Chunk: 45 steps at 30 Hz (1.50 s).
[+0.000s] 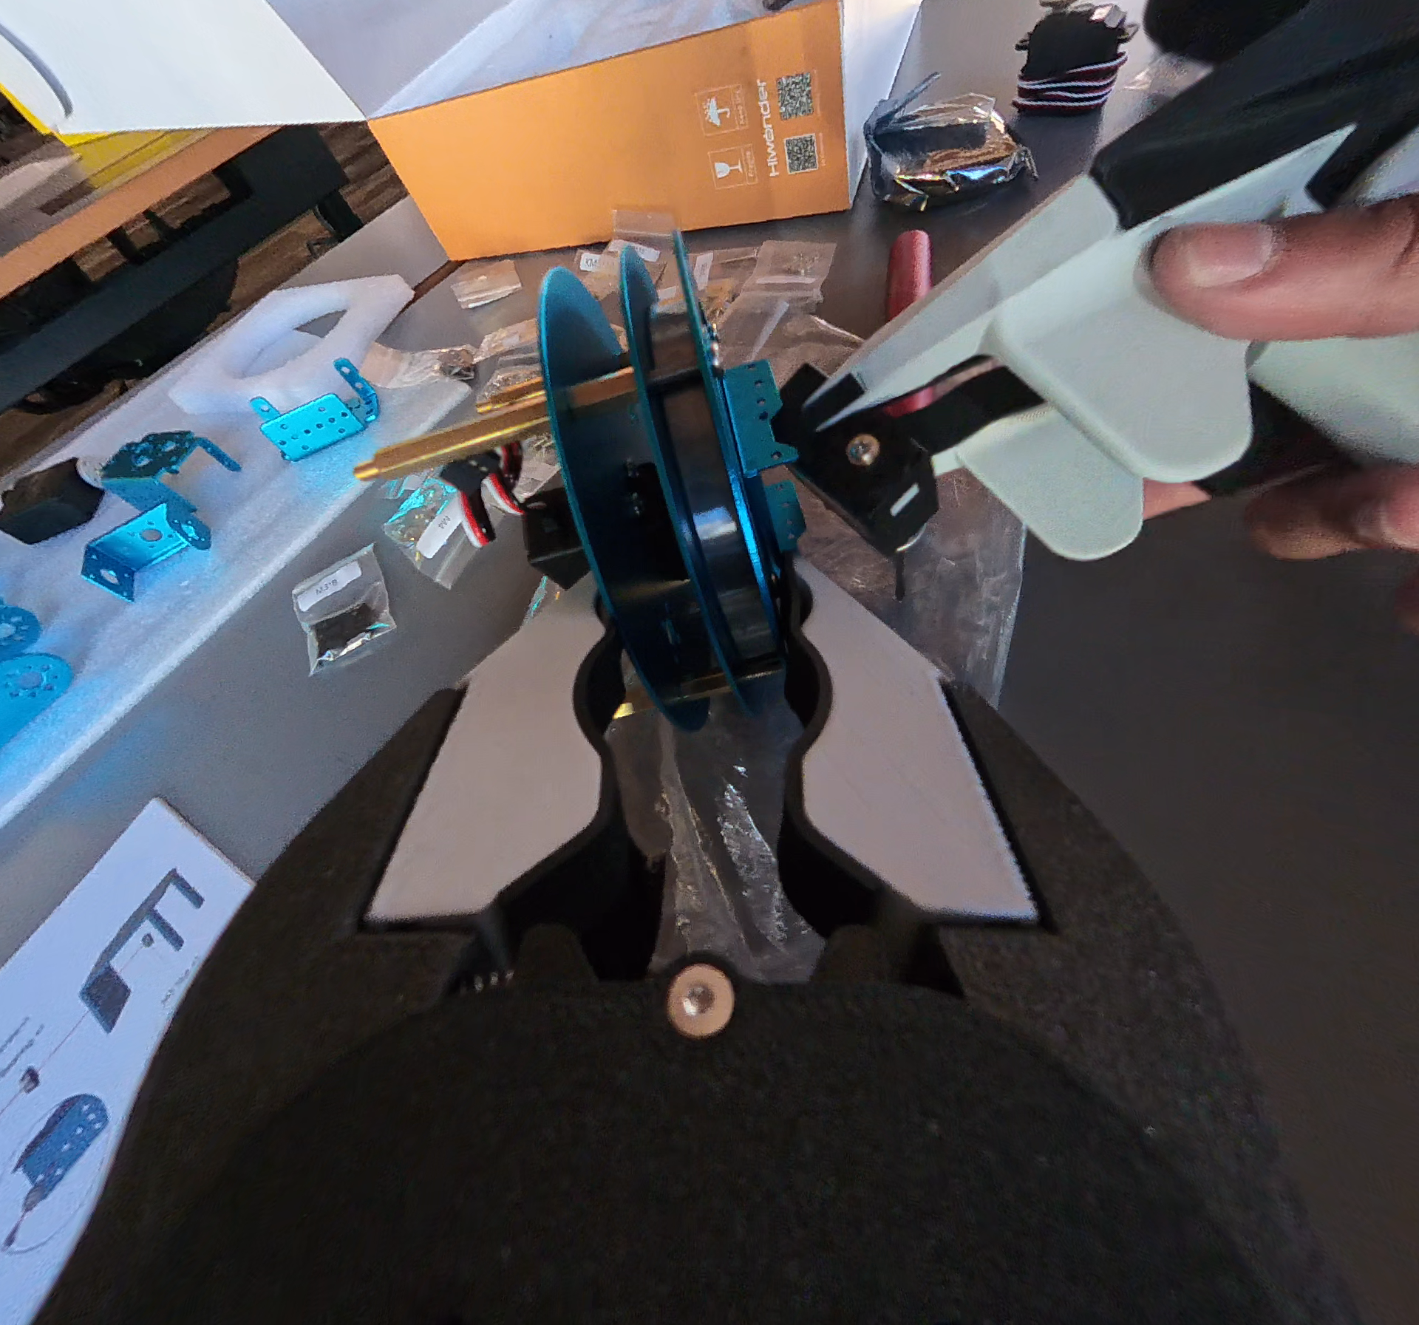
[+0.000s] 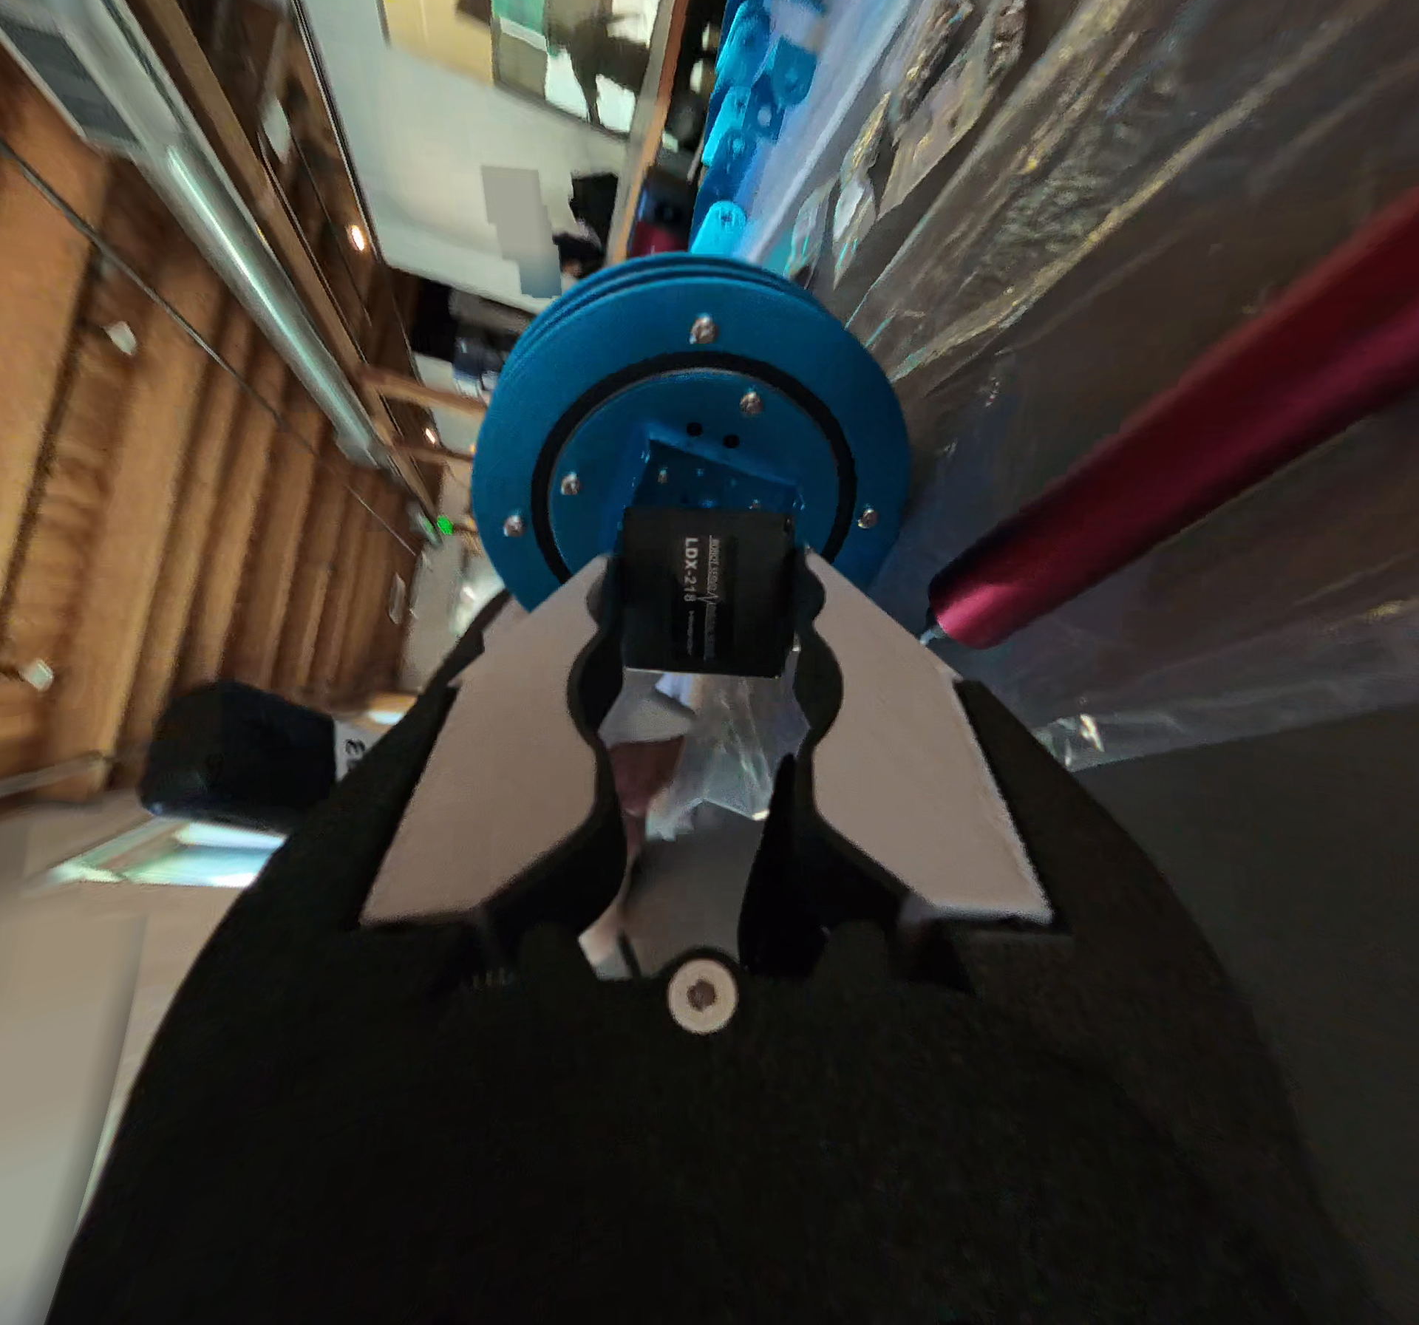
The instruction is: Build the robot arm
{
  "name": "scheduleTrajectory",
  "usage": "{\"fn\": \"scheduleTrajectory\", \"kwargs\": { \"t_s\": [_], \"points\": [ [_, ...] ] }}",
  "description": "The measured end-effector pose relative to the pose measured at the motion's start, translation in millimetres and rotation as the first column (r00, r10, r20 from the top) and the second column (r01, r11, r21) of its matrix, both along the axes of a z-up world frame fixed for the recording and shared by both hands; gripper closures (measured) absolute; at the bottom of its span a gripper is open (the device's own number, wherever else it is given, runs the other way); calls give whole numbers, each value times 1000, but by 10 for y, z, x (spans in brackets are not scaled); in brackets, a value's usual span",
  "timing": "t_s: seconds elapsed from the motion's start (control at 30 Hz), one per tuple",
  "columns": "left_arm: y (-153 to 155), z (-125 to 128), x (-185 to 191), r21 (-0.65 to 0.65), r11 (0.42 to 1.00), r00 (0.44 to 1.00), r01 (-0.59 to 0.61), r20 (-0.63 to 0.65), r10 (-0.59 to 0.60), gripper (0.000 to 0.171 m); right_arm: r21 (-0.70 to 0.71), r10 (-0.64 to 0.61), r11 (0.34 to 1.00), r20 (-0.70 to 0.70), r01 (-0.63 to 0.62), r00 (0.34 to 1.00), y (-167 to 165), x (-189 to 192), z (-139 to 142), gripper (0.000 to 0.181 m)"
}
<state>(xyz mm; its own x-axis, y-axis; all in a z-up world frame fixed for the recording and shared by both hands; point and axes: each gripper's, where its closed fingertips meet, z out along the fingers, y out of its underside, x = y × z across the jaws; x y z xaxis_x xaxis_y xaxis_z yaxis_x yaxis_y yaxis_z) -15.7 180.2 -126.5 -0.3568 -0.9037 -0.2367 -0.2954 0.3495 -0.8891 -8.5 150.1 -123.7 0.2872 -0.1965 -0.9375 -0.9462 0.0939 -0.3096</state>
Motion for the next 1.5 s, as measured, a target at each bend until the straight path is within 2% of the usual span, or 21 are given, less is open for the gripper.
{"fn": "scheduleTrajectory", "kwargs": {
  "t_s": [0.27, 0.6, 0.77, 1.1, 1.2, 1.3, 1.5],
  "points": [
    [9, -3, -7, -5, 1000, 1000, -23, -1, 23, 134, 135, -247, 950, -229, 281, 942, -2, 153, -59, 140],
    [16, -5, -13, -11, 1000, 1000, -29, -4, 29, 134, 196, -337, 896, -285, 398, 898, 41, 39, 18, 140],
    [17, -9, -20, -19, 1000, 1000, -25, -10, 25, 134, 209, -366, 880, -274, 427, 889, 16, 120, 12, 140],
    [23, -10, -35, 12, 1000, 1000, -11, -1, 11, 133, 220, -316, 904, -235, 367, 919, 41, 61, 8, 139],
    [-29, -39, -30, 95, 995, 1000, 18, 19, -20, 117, 244, -331, 887, -254, 392, 909, 24, 85, 9, 140],
    [-47, -57, -32, 115, 993, 1000, 23, 15, -24, 111, 244, -340, 884, -248, 398, 907, 32, 107, 12, 140],
    [-37, -100, -88, -39, 999, 995, 27, -92, -31, 93, 251, -299, 897, -260, 364, 918, 38, 101, 15, 140]
  ]
}}
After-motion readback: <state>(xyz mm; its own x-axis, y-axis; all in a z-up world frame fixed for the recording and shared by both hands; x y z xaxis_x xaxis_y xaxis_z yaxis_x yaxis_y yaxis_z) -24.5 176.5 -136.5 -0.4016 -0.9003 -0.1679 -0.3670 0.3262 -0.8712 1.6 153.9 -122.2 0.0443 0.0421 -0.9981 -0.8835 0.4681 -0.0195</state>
